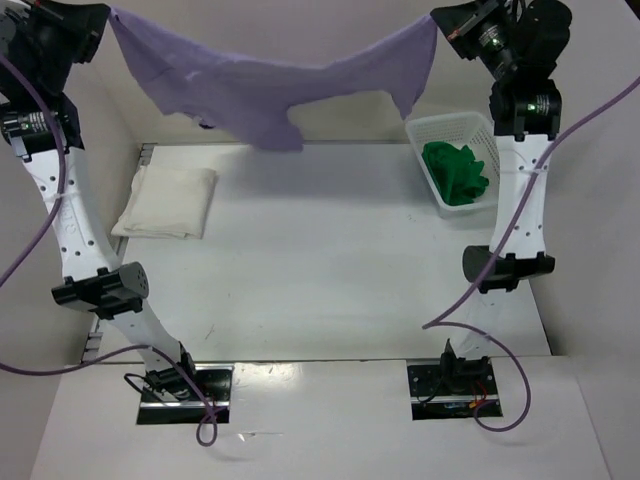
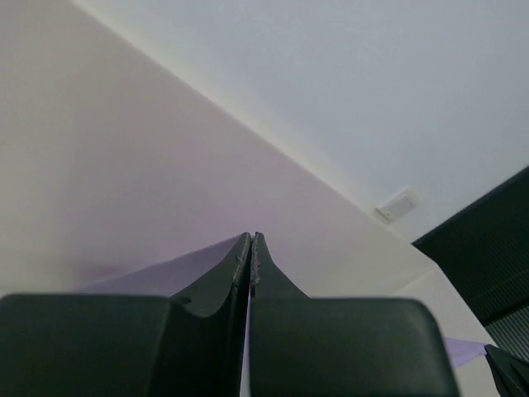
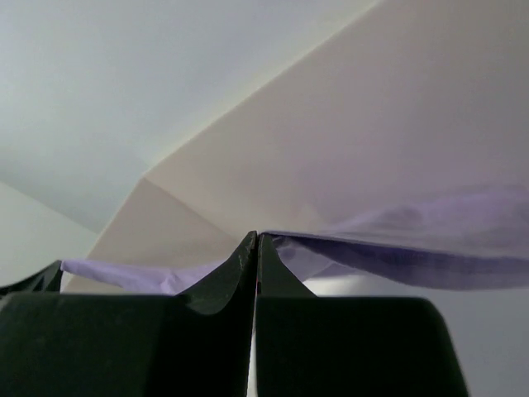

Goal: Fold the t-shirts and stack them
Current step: Flatten out the tshirt

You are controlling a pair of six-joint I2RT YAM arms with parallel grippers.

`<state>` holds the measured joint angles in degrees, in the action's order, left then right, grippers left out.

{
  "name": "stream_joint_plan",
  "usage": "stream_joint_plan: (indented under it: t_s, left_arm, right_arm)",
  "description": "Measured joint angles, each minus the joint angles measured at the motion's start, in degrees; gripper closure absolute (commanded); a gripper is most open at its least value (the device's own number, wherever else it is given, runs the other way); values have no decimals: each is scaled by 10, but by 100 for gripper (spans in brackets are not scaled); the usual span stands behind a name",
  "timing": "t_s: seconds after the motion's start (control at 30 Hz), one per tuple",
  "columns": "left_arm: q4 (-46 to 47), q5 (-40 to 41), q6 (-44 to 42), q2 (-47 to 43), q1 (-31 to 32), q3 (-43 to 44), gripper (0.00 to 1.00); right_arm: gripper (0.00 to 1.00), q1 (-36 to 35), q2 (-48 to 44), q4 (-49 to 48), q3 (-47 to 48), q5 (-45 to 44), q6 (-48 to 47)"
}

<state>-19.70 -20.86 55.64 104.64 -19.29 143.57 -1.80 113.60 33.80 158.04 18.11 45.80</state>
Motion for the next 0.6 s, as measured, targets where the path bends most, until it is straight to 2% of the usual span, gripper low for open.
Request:
stream_joint_plan:
  t_s: [0.07,0.13,0.23,0.4,0.47,0.6]
  left_arm:
    - [16,0,-3,-31,1,-27,100]
    - [37,0,-14,-82,6,-105,100]
    - [81,1,-30,-174,12,-300,100]
    - [82,13,-47,-294,30,-613,100]
    - [67,18,-50,-327,41,-709,100]
    - [9,20,-67,-386,55,-864,100]
  right_arm:
    - [100,-1,-37,-10,-45,10,-5]
    - [100,-2,-82,-29,-138,19,-16]
    - [100,-3,-152,-63,-337,26,-37]
    - [100,-3,-213,-82,-663,21,-69]
    - [100,-3,-236,-79,-788,16,-77]
    - [100,-2,-296,-46,-954,5,-83]
